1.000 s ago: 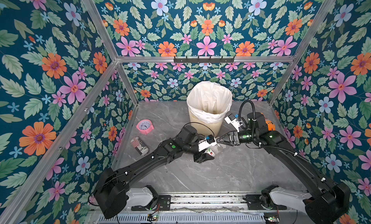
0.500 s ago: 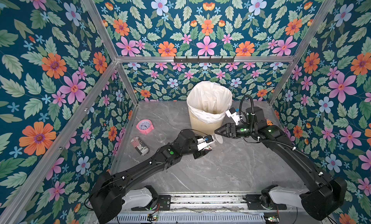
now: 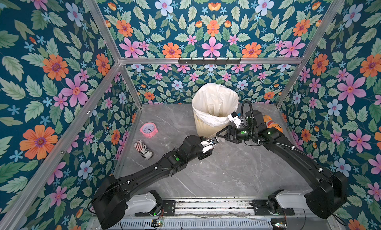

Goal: Empty the moldy dried flower tea in the jars
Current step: Unscrew the lid from the jar.

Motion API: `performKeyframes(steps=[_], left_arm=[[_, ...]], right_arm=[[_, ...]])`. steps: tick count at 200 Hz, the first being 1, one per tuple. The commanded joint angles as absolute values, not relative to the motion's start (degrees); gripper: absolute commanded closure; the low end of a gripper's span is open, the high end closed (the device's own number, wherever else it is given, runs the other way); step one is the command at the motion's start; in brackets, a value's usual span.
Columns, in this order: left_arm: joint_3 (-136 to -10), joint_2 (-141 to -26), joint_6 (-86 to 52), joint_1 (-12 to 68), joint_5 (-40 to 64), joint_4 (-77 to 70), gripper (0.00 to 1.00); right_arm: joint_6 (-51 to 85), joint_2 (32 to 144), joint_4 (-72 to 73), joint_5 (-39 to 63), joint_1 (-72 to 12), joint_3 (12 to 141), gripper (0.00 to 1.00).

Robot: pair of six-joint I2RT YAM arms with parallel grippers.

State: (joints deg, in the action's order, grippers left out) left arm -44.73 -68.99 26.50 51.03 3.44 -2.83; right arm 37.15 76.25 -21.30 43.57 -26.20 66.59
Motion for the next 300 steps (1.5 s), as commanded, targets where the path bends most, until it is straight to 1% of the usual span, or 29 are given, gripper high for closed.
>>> performKeyframes(steps=[1, 32, 51, 74, 95, 135, 173, 182, 195, 213, 231, 255, 279, 283, 300], left_arm=[[-46.08, -68.09, 26.89, 50.84, 12.5, -3.97, 0.36], [-48.85, -68.85, 26.64, 50.06, 22.33, 1.93, 0.37], [-50.07, -69.56, 25.65, 49.19, 25.25, 3.89, 0.41], [-50.86, -70.37, 23.18, 47.23, 29.16, 4.47, 0.42], [-52.64, -71.78, 21.64, 45.61, 36.04, 6.51, 0.41], [-55.57, -72.4, 21.27, 44.68, 50.97, 10.24, 0.39], [-58.5, -73.85, 21.09, 43.34, 58.85, 15.36, 0.39], [-59.15, -74.45, 21.48, 43.4, 58.7, 16.57, 0.39], [-59.85, -74.85, 23.22, 43.41, 56.13, 18.78, 0.39], [-58.29, -74.03, 22.86, 43.34, 50.05, 15.32, 0.39], [-56.1, -72.92, 21.84, 43.44, 44.01, 10.94, 0.39], [-54.65, -72.69, 22.0, 43.57, 37.51, 8.63, 0.4], [-52.69, -72.0, 22.41, 43.65, 34.63, 6.76, 0.4], [-52.44, -71.92, 22.21, 43.65, 34.45, 6.34, 0.4], [-51.7, -71.81, 21.64, 43.66, 32.66, 5.22, 0.41]], right_arm=[[35.83, 76.04, -22.33, 43.07, -26.19, 66.45, 0.3], [33.16, 75.13, -23.17, 45.04, -26.19, 66.45, 0.32], [32.43, 73.97, -23.12, 45.96, -26.17, 65.77, 0.33], [31.63, 71.85, -21.64, 46.96, -26.23, 64.01, 0.35], [30.4, 69.76, -18.99, 48.36, -26.34, 61.95, 0.35], [25.62, 67.88, -19.6, 52.26, -26.28, 61.8, 0.35], [21.78, 66.41, -17.94, 58.99, -26.32, 61.29, 0.35], [21.54, 66.17, -17.65, 59.79, -26.35, 61.35, 0.34], [21.28, 66.4, -19.45, 57.85, -26.35, 62.36, 0.31], [21.37, 67.66, -23.01, 54.78, -26.3, 64.74, 0.27], [23.72, 68.5, -24.18, 51.65, -26.29, 65.98, 0.27], [26.29, 68.65, -23.13, 50.44, -26.29, 66.14, 0.31], [26.37, 68.95, -24.15, 48.97, -26.28, 66.78, 0.32], [26.46, 69.01, -24.37, 48.88, -26.28, 66.87, 0.31], [26.38, 69.67, -26.83, 47.33, -26.29, 67.88, 0.2]])
